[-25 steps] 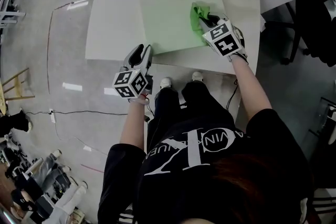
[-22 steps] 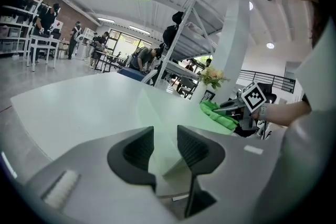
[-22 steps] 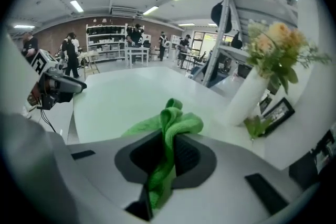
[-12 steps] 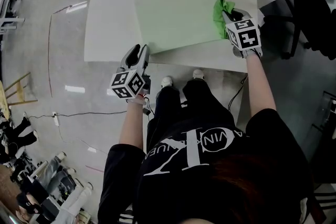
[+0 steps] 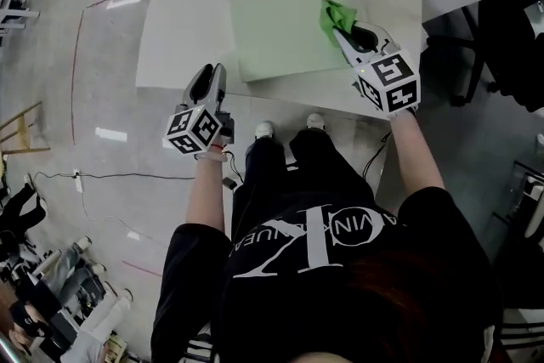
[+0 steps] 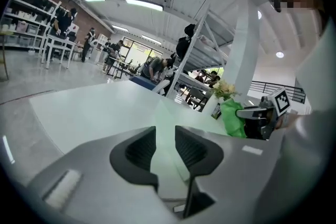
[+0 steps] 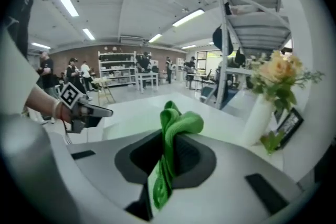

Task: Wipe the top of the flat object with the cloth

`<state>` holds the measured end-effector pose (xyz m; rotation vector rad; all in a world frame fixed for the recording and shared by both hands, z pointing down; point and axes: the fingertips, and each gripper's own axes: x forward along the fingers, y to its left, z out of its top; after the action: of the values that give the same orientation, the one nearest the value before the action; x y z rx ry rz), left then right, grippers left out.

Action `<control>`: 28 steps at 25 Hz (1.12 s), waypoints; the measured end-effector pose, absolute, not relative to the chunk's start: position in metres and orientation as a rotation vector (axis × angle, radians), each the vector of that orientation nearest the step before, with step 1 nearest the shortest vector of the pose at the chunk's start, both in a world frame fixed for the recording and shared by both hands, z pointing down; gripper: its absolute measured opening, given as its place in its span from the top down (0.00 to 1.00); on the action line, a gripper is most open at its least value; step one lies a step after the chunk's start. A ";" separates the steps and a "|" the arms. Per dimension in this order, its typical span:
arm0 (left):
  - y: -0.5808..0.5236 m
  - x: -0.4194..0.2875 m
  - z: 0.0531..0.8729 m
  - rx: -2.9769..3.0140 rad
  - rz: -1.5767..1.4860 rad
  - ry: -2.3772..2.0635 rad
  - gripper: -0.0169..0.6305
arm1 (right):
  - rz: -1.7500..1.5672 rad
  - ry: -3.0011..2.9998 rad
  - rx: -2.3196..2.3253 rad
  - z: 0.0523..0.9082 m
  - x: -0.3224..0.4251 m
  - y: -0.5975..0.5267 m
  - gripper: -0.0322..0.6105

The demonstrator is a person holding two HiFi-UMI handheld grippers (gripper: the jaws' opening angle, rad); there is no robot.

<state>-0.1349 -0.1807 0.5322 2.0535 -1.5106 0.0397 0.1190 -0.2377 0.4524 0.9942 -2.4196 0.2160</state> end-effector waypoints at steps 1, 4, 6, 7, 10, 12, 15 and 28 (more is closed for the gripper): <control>-0.181 -0.143 0.530 2.046 0.037 -1.539 0.79 | 0.233 -2.464 0.934 0.449 0.099 -0.229 0.89; -0.178 -0.162 0.523 2.029 0.024 -1.605 0.80 | 0.329 -2.595 0.760 0.440 0.040 -0.204 0.89; -0.173 -0.171 0.523 2.014 0.017 -1.631 0.81 | 0.398 -2.657 0.651 0.437 0.003 -0.192 0.89; -0.171 -0.175 0.523 2.004 0.013 -1.640 0.81 | 0.424 -2.676 0.605 0.438 -0.014 -0.188 0.89; -0.162 -0.184 0.525 1.976 0.005 -1.663 0.81 | 0.509 -2.695 0.512 0.449 -0.057 -0.183 0.89; -0.156 -0.188 0.527 1.961 0.000 -1.673 0.81 | 0.618 -2.688 0.485 0.463 -0.077 -0.184 0.89; -0.150 -0.195 0.529 1.944 -0.006 -1.685 0.81 | 0.565 -2.575 0.489 0.496 -0.087 -0.188 0.89; -0.167 -0.159 0.531 2.051 0.053 -1.541 0.81 | 0.191 -2.367 0.507 0.513 -0.056 -0.196 0.89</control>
<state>-0.1586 -0.1666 0.5309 2.0510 -1.5407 0.0531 -0.0558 -0.1961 0.5133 0.5065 -2.3673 0.1912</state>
